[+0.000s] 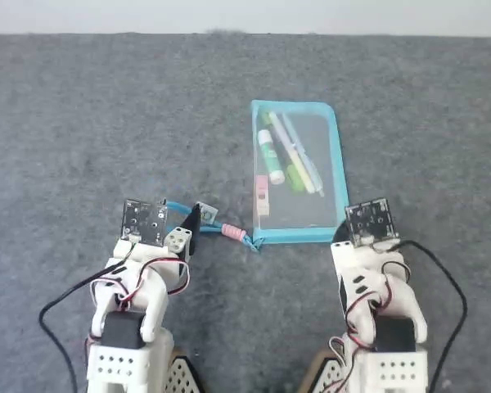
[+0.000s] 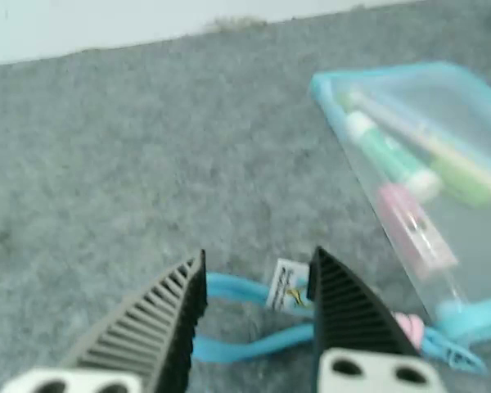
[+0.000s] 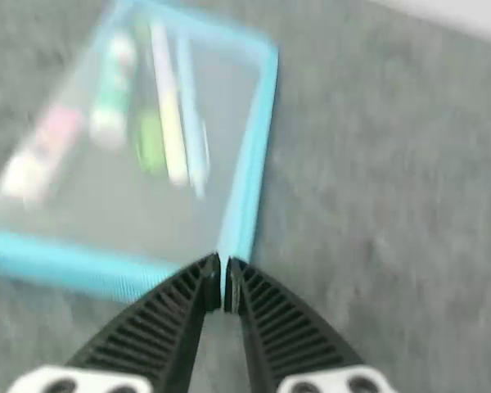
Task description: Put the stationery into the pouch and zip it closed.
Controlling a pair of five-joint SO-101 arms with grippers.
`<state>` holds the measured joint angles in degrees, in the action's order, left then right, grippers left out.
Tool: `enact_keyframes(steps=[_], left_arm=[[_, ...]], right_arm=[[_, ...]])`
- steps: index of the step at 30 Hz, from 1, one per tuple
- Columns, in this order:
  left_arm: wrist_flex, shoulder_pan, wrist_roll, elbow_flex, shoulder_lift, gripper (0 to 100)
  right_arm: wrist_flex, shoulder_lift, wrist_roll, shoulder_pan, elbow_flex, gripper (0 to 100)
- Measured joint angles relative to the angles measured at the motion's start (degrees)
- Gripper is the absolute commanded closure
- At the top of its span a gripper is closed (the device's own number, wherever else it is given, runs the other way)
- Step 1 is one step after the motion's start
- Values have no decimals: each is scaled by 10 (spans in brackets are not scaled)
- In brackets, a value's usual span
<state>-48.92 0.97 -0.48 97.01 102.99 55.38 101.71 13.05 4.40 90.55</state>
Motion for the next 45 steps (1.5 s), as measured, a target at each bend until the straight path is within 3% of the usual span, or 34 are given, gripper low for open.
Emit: enact_keyframes(steps=[7,15,22,45], left_arm=[[-18,-1,0,0,0,812],[-210,-1,0,0,0,811],[-228,-2,0,0,0,811],[-228,-3,0,0,0,811]], right_arm=[[6,14,-1,1,47,986],[30,11,0,-47,48,987],[172,11,0,-141,48,987],[193,11,0,-152,48,987]])
